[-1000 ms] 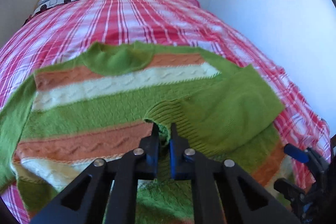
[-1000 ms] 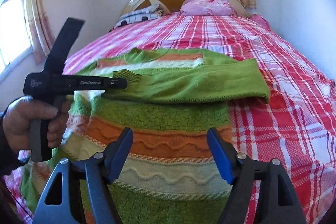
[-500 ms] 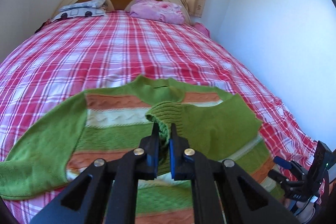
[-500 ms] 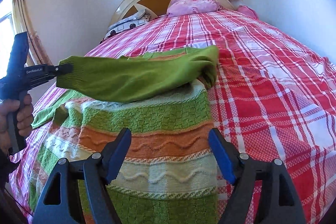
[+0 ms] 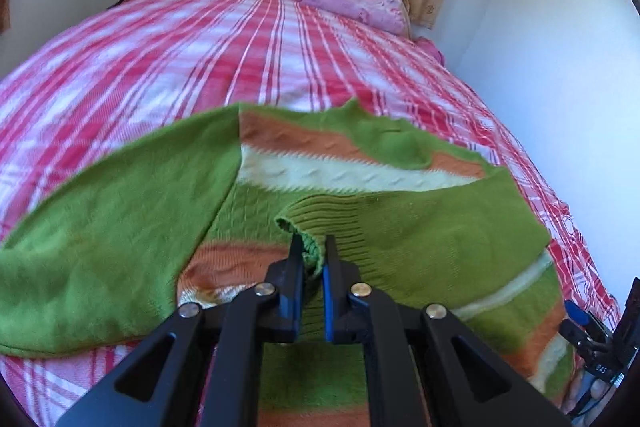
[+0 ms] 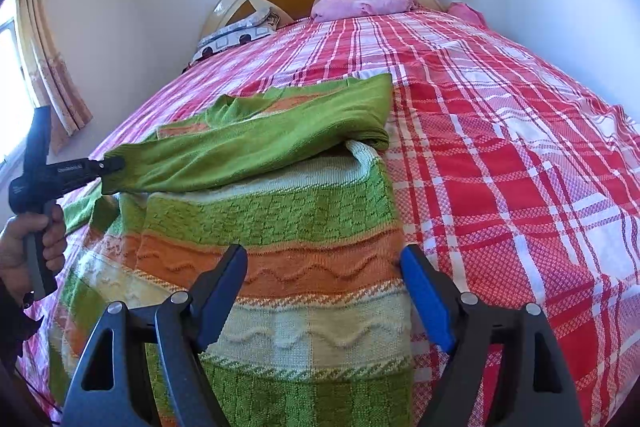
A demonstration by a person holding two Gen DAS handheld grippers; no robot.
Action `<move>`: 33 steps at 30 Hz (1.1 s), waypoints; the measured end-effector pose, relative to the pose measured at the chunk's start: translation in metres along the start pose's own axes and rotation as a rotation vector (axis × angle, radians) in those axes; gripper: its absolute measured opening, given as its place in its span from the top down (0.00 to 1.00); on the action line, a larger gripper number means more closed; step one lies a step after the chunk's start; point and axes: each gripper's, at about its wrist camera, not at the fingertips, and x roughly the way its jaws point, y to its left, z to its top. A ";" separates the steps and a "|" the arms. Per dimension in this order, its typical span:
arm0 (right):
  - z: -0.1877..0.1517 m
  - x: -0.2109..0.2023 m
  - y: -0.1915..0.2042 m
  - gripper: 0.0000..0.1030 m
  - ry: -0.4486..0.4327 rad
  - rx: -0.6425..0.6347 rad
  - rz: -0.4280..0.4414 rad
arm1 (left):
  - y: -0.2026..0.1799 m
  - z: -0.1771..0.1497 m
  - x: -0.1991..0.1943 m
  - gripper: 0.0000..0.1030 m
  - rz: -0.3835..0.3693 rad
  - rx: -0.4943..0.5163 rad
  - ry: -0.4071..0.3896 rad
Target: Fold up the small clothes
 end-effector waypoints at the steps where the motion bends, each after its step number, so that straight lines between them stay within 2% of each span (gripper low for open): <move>1: 0.000 0.000 0.002 0.23 0.006 -0.010 -0.003 | 0.000 -0.003 0.003 0.92 0.009 0.005 0.005; 5: 0.014 -0.010 0.008 0.23 -0.003 -0.060 0.012 | 0.005 -0.006 0.002 0.92 0.001 0.003 -0.011; 9: 0.053 -0.006 0.016 0.23 -0.012 -0.101 0.039 | 0.008 -0.004 -0.003 0.92 -0.002 0.000 -0.029; 13: 0.089 0.023 0.023 0.23 0.024 -0.114 0.105 | 0.011 -0.007 -0.004 0.92 -0.013 0.000 -0.030; 15: 0.097 0.048 0.023 0.23 0.060 -0.128 0.084 | 0.009 -0.008 0.000 0.91 0.005 0.019 -0.024; 16: 0.098 0.061 0.020 0.23 0.089 -0.121 0.066 | 0.009 -0.009 0.002 0.88 0.006 0.018 -0.018; 18: 0.089 0.094 0.012 0.23 0.215 -0.105 0.055 | 0.013 -0.012 0.006 0.85 0.025 0.009 0.001; 23: 0.083 0.082 0.024 0.23 0.197 -0.164 -0.006 | 0.023 -0.014 0.003 0.79 0.006 -0.036 -0.006; 27: 0.090 0.070 0.062 0.23 0.171 -0.248 0.028 | 0.017 -0.016 0.002 0.78 0.060 -0.014 -0.014; 29: 0.089 0.078 0.079 0.23 0.169 -0.292 0.006 | 0.017 -0.016 0.000 0.76 0.070 -0.020 -0.012; 31: 0.081 0.100 0.087 0.23 0.249 -0.273 0.041 | 0.022 -0.019 -0.008 0.72 0.060 -0.025 -0.016; 32: 0.074 0.115 0.089 0.22 0.324 -0.267 0.057 | 0.024 -0.021 -0.013 0.69 0.060 -0.023 -0.014; 33: 0.068 0.117 0.094 0.22 0.310 -0.316 0.017 | 0.028 -0.023 -0.021 0.67 0.055 -0.017 -0.023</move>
